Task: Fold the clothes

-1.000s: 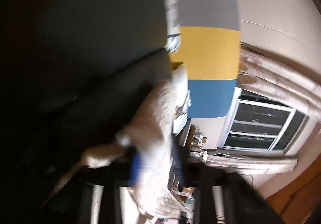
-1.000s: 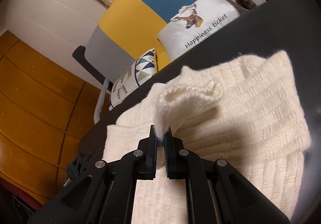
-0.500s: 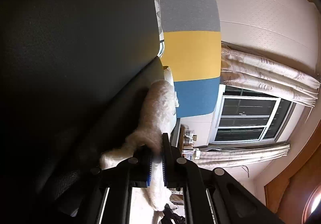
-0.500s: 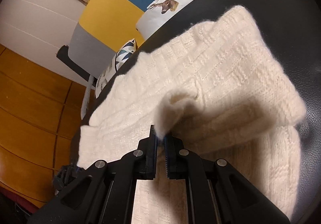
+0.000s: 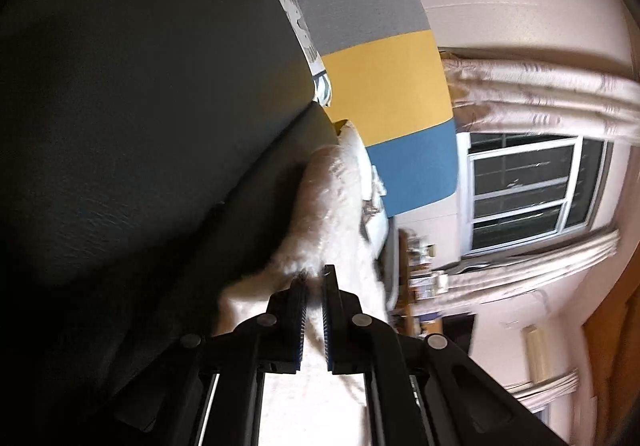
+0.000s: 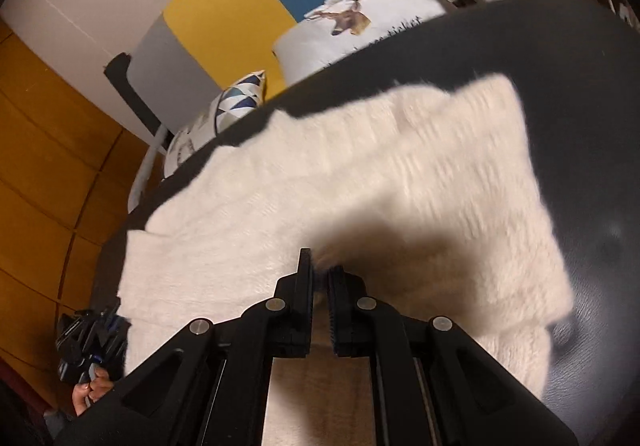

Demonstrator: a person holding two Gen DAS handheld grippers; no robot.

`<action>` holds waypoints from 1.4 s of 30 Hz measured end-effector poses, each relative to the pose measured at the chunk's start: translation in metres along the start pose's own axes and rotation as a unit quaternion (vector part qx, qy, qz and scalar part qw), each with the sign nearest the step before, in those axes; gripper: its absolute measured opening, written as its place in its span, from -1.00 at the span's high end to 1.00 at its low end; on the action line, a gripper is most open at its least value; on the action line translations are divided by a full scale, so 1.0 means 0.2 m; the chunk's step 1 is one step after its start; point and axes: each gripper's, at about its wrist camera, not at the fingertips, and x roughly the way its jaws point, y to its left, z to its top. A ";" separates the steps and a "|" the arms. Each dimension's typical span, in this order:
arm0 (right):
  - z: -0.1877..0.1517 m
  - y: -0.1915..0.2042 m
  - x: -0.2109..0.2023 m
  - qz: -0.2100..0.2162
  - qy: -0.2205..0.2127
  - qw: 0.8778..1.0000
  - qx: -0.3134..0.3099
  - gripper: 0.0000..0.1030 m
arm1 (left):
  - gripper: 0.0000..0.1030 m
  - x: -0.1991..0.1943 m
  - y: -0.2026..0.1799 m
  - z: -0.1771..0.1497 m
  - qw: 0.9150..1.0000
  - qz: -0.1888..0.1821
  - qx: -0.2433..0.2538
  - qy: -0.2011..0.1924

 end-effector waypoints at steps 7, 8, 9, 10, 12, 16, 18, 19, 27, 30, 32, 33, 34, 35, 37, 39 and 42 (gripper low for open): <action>-0.06 -0.08 0.02 0.013 0.001 0.999 0.037 0.87 | 0.79 -0.07 0.01 0.00 1.000 -0.002 -0.002 0.025; -0.06 -0.08 0.02 0.014 0.001 0.999 0.039 0.87 | 0.75 -0.10 0.01 0.00 0.999 -0.004 -0.009 0.031; -0.07 -0.08 0.02 0.014 0.001 0.999 0.042 0.87 | 0.75 -0.12 0.01 0.00 0.999 -0.012 -0.010 0.034; -0.07 -0.08 0.03 0.017 0.001 0.999 0.047 0.86 | 0.74 -0.15 -0.02 0.01 0.999 -0.020 -0.003 0.034; -0.07 -0.09 0.03 0.026 0.004 0.998 0.058 0.82 | 0.70 -0.20 -0.10 0.02 0.999 -0.032 0.020 0.030; -0.08 -0.15 -0.06 0.024 -0.010 0.996 0.088 0.70 | 0.62 -0.18 -0.34 0.05 0.994 -0.045 0.090 0.029; -0.09 -0.17 -0.18 -0.006 -0.045 0.995 0.088 0.70 | 0.58 -0.10 -0.42 0.06 0.991 -0.036 0.122 0.037; -0.09 -0.17 -0.25 -0.017 -0.067 0.994 0.085 0.70 | 0.58 -0.05 -0.45 0.06 0.991 -0.023 0.129 0.039; 0.02 0.10 -0.09 -0.057 -0.017 0.996 -0.059 0.70 | 0.57 0.24 -0.34 0.04 0.979 0.122 0.152 0.059; -0.02 0.07 0.02 -0.099 0.016 0.993 -0.066 0.70 | 0.84 0.22 -0.22 0.01 0.977 0.144 0.148 0.055; -0.04 0.05 0.03 -0.101 0.020 0.992 -0.071 0.71 | 0.84 0.19 -0.20 0.01 0.977 0.141 0.153 0.053; -0.03 0.05 0.02 -0.100 0.022 0.992 -0.071 0.71 | 0.67 0.17 -0.20 0.01 0.979 0.129 0.147 0.054; -0.02 0.06 0.01 -0.099 0.020 0.992 -0.070 0.71 | 0.60 0.16 -0.22 0.02 0.981 0.117 0.147 0.050; -0.01 0.09 0.00 -0.093 0.015 0.993 -0.077 0.71 | 0.60 0.14 -0.25 0.04 0.982 0.106 0.149 0.045; 0.03 0.16 -0.02 -0.078 0.001 0.992 -0.095 0.71 | 0.59 0.13 -0.29 0.06 0.984 0.085 0.155 0.034; 0.07 0.22 0.00 -0.072 -0.005 0.991 -0.111 0.71 | 0.57 0.17 -0.36 0.11 0.982 0.077 0.168 0.031; 0.12 0.30 0.09 -0.081 0.004 0.988 -0.132 0.71 | 0.57 0.29 -0.42 0.18 0.979 0.091 0.177 0.040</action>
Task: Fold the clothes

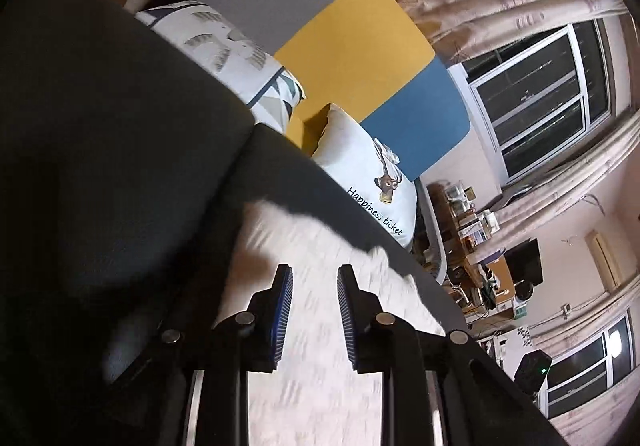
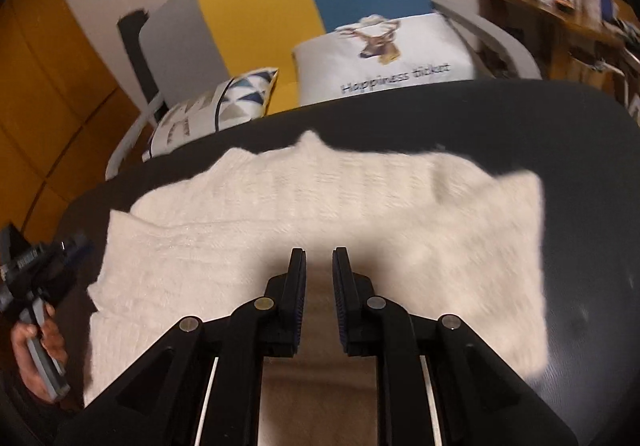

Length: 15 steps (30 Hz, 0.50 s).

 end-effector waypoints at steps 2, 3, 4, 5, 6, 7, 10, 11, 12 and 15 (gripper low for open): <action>0.03 0.02 0.07 -0.009 0.007 1.000 -0.007 0.71 | 0.57 0.10 -0.01 0.06 1.000 0.021 0.005 0.015; 0.04 0.02 0.10 -0.020 0.011 1.000 -0.006 0.71 | 0.57 0.13 0.02 0.06 0.999 0.036 0.002 0.026; 0.03 0.01 0.12 -0.033 0.017 0.999 -0.005 0.71 | 0.57 0.17 0.05 0.06 0.998 0.051 -0.003 0.038; 0.02 -0.01 0.14 -0.041 0.024 0.999 0.000 0.71 | 0.61 0.20 0.08 0.06 0.996 0.067 -0.007 0.051; 0.00 -0.03 0.15 -0.039 0.024 0.999 0.003 0.70 | 0.74 0.21 0.11 0.06 0.996 0.070 -0.006 0.047; -0.01 -0.04 0.16 -0.036 0.023 0.999 0.006 0.71 | 0.77 0.20 0.12 0.05 0.997 0.069 -0.007 0.042; -0.03 -0.06 0.16 -0.028 0.018 0.999 0.008 0.71 | 0.75 0.14 0.16 0.05 0.998 0.042 -0.025 0.034; -0.03 -0.06 0.16 -0.026 0.018 0.999 0.010 0.71 | 0.59 0.11 0.17 0.05 0.999 0.028 -0.033 0.033; -0.02 -0.06 0.15 -0.025 0.019 0.999 0.013 0.71 | 0.56 0.08 0.18 0.04 0.999 0.014 -0.041 0.032; -0.01 0.01 0.06 0.001 -0.005 1.000 0.001 0.70 | 0.56 -0.06 0.19 0.02 0.998 -0.029 -0.039 0.027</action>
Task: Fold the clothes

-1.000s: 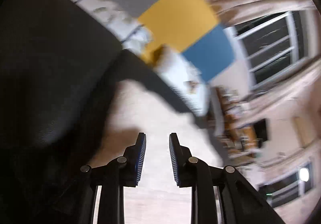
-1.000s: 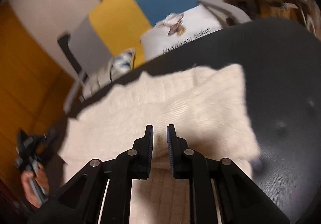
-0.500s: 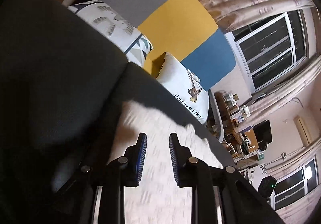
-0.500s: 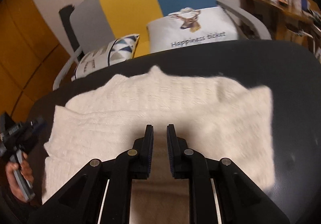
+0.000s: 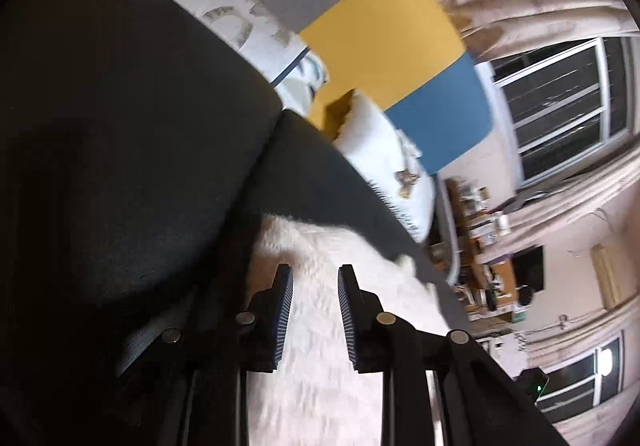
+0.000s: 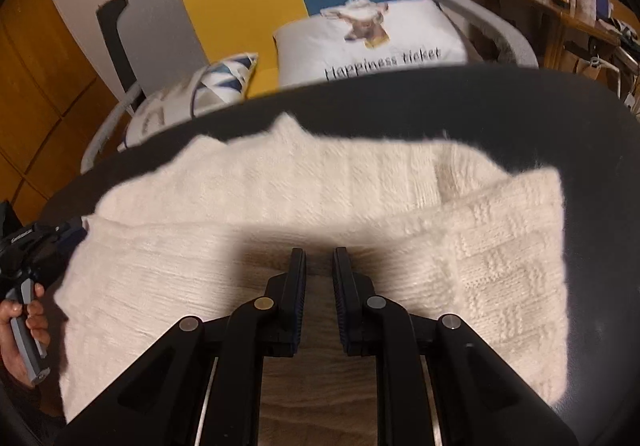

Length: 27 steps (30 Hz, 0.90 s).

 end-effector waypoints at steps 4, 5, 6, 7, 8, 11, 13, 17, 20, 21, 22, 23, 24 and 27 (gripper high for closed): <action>-0.02 0.25 -0.05 0.080 -0.001 0.995 -0.054 0.70 | 0.56 -0.10 -0.01 -0.08 0.998 -0.036 0.032 0.035; -0.04 0.31 -0.04 0.086 0.005 0.994 -0.068 0.70 | 0.56 -0.10 -0.02 -0.12 0.997 -0.028 0.045 0.049; -0.06 0.37 -0.03 0.091 0.012 0.993 -0.080 0.70 | 0.56 -0.09 -0.02 -0.17 0.996 -0.003 0.061 0.061; -0.08 0.43 -0.02 0.095 0.019 0.991 -0.093 0.70 | 0.56 -0.09 -0.01 -0.20 0.995 0.021 0.072 0.067; -0.10 0.47 0.00 0.095 0.027 0.990 -0.099 0.70 | 0.58 -0.08 0.01 -0.24 0.993 0.045 0.081 0.072; -0.15 0.49 0.08 0.089 0.051 0.990 -0.094 0.70 | 0.73 -0.12 0.06 -0.27 0.994 0.055 0.074 0.060; -0.19 0.47 0.14 0.080 0.074 0.991 -0.081 0.70 | 0.72 -0.16 0.08 -0.28 0.995 0.053 0.068 0.050; -0.19 0.36 0.10 0.118 0.059 0.991 -0.026 0.70 | 0.59 -0.21 0.03 -0.28 0.997 0.024 0.070 0.038; -0.18 0.29 0.00 0.124 0.036 0.992 -0.003 0.70 | 0.57 -0.17 -0.04 -0.31 0.994 0.017 0.099 0.050; -0.19 0.26 -0.04 0.122 0.030 0.992 0.004 0.70 | 0.56 -0.15 -0.06 -0.32 0.992 0.020 0.111 0.057; -0.20 0.23 -0.07 0.118 0.024 0.993 0.012 0.70 | 0.56 -0.12 -0.08 -0.33 0.990 0.023 0.123 0.064; -0.21 0.18 -0.10 0.112 0.020 0.993 0.022 0.70 | 0.56 -0.10 -0.06 -0.34 0.989 0.038 0.123 0.069; -0.23 0.15 -0.12 0.103 0.018 0.994 0.031 0.70 | 0.63 -0.08 -0.04 -0.36 0.989 0.055 0.120 0.072; -0.28 0.02 -0.10 0.069 0.036 0.995 0.058 0.70 | 0.71 -0.12 0.02 -0.37 0.993 0.054 0.094 0.052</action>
